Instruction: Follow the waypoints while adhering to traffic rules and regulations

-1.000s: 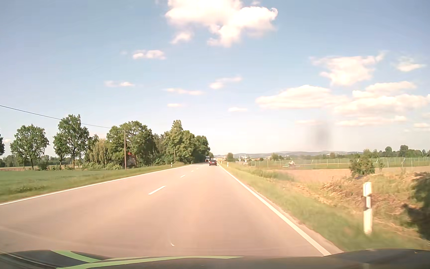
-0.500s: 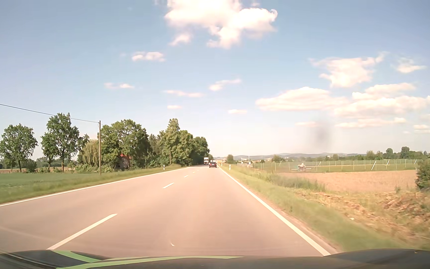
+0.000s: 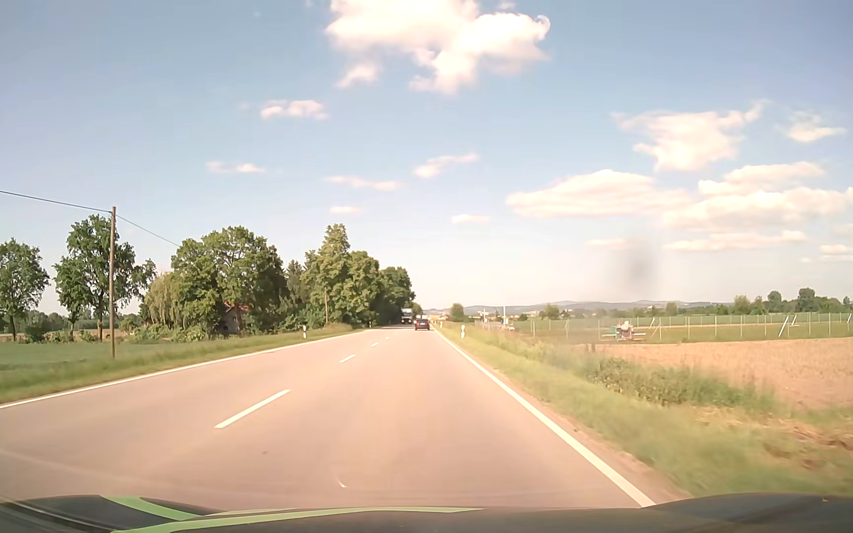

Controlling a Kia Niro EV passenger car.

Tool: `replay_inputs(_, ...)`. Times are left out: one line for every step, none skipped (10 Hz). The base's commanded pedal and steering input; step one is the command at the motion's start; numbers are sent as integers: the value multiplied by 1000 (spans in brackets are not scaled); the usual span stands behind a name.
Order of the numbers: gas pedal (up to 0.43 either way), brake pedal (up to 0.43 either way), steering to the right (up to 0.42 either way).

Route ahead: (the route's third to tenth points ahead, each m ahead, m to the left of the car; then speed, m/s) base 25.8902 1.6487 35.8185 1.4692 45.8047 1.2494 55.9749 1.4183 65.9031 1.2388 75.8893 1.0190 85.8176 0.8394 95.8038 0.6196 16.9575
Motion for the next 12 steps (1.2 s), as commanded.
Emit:
replay_inputs(118,0,-1)
replay_inputs(118,0,-1)
replay_inputs(118,0,-1)
replay_inputs(118,0,-1)
replay_inputs(118,0,-1)
replay_inputs(118,0,-1)
replay_inputs(118,0,-1)
replay_inputs(110,0,-1)
replay_inputs(110,0,-1)
replay_inputs(110,0,-1)
replay_inputs(98,0,-1)
replay_inputs(98,0,-1)
